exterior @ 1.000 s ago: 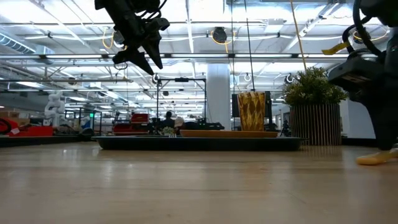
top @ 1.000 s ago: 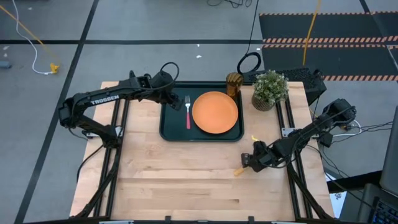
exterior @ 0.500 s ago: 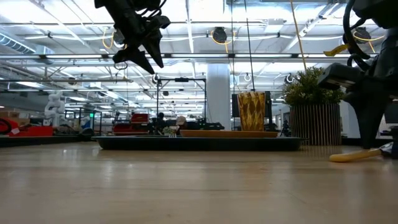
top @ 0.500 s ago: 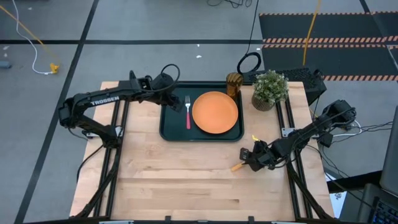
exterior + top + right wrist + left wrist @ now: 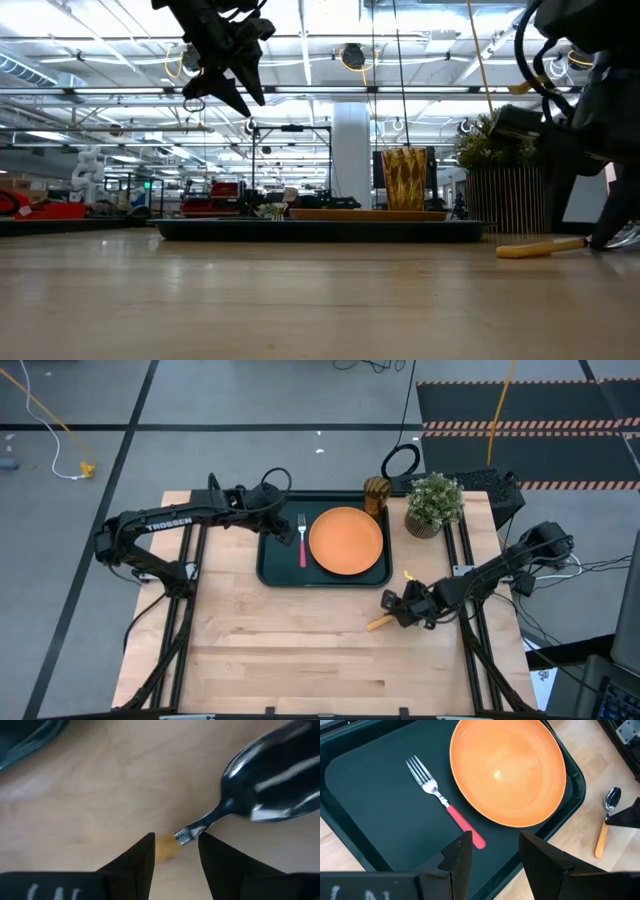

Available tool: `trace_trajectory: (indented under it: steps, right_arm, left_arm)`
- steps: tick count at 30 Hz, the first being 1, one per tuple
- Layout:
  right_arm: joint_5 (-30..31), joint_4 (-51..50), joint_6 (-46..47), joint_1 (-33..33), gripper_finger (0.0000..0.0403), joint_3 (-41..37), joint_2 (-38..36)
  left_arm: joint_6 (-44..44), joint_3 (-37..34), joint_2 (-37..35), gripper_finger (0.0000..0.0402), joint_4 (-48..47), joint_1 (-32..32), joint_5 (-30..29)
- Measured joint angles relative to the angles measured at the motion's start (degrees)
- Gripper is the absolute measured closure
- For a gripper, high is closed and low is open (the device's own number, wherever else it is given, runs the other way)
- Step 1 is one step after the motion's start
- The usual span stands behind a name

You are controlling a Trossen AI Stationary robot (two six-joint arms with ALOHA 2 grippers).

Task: Pick and place plate/cup/fork/spoon on tray
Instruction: Put the orange spoon to the left of the pink fork on the black tray

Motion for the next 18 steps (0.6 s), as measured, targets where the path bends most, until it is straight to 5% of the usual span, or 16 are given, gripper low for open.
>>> trace_trajectory:
  steps: [18]
  right_arm:
    - [-1.46,-6.98,-8.28,-2.13,0.0267,0.26,-0.16]
  left_arm:
    - [0.44,0.00,0.00,0.0238,0.23,-0.21,-0.08]
